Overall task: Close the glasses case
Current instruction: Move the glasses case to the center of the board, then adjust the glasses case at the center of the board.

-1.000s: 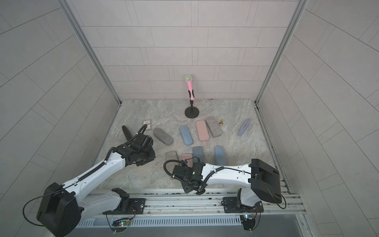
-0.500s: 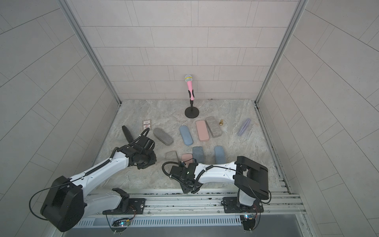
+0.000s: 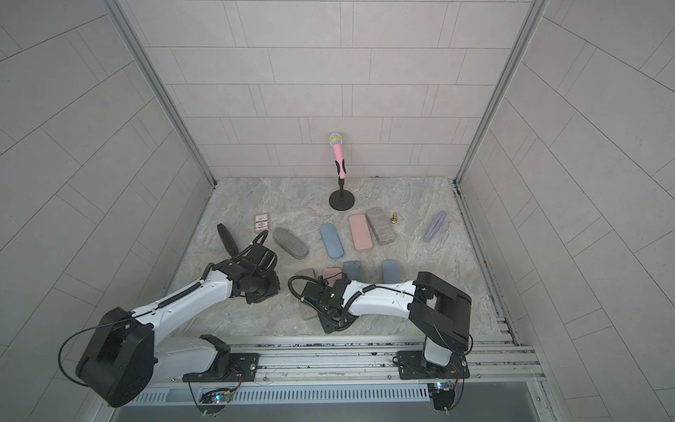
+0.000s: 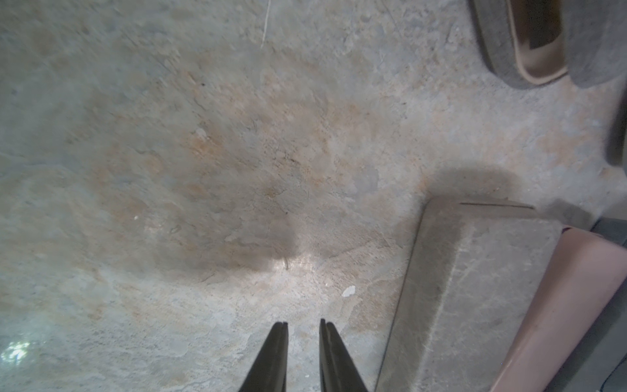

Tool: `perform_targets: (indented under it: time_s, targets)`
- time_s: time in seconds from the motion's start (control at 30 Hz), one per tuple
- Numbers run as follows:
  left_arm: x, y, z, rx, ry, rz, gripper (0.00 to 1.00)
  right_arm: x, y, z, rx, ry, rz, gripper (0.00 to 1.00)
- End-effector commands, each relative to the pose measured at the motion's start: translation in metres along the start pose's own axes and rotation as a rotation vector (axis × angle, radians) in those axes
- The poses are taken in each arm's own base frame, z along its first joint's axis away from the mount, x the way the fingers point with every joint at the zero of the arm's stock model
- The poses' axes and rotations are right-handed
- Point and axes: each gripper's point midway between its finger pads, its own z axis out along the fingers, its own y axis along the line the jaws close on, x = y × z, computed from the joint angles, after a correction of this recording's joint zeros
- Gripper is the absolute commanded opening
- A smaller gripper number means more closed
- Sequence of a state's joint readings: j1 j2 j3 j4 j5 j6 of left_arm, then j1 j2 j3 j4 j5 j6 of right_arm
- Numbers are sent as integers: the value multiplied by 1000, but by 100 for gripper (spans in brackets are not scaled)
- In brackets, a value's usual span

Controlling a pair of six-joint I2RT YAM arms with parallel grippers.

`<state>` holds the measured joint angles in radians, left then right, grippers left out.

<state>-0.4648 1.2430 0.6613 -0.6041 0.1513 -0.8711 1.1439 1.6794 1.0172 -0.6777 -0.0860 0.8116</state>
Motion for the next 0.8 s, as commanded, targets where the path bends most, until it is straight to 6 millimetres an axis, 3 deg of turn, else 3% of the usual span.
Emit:
perform_targets:
  time_s: [0.0,0.2,0.37,0.57,0.77]
  targets:
    - [2,3,5,-8,14,-6,23,-6,-1,-7,14,-18,-7,11]
    - [5,-1,11,23,30,-14,22,0,-11,-39,6,-52,2,12]
    - [10,-4,18,23,46,-2,19,-2,-44,-67,82,-93,52,13]
    - [14,-14,29,20,63,17,14,-22,-98,-74,159,-118,209,13]
    - [15,-30,36,21,74,45,13,-46,-138,-70,200,-141,326,14]
